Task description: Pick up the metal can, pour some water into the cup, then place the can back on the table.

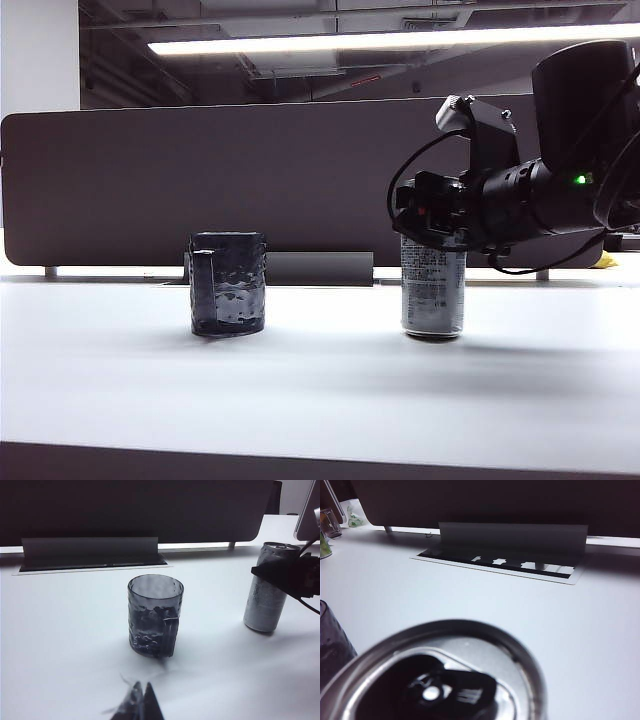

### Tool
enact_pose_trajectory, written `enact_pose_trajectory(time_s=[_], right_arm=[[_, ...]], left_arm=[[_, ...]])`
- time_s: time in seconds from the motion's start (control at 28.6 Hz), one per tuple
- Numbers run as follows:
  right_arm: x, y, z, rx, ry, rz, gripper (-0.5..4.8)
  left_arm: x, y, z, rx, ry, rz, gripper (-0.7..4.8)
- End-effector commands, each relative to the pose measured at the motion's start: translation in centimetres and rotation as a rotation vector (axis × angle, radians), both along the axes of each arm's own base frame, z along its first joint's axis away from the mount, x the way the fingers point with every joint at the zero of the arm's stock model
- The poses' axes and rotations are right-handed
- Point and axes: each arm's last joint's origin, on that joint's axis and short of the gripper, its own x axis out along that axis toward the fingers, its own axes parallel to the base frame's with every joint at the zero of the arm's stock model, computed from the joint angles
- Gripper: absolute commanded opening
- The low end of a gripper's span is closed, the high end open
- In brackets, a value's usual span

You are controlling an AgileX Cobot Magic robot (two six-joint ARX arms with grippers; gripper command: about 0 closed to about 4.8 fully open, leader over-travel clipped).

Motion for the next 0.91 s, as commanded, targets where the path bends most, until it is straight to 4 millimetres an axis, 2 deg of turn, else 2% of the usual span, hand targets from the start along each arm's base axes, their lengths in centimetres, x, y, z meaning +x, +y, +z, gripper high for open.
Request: enact_pose_trajectory(time_s=[0.03,0.56,0.91], right_arm=[[0.0,0.1,0.1,-0.015,-0.015,0.008,2.11],[0.3,0.2,-1.2,0.001,-0.045,0.006,2.11],[0.4,0.2,-1.3,-0.001,-0.043,0.007,2.14]], left_arm=[[0.0,0.0,0.1,-0.002,-0.013,0.000,-0.05],[0.0,0.0,0.1,-0.002,-0.013,0.000,-0.05],[0.0,0.0,0.2,-0.002,-0.013,0.000,-0.05]])
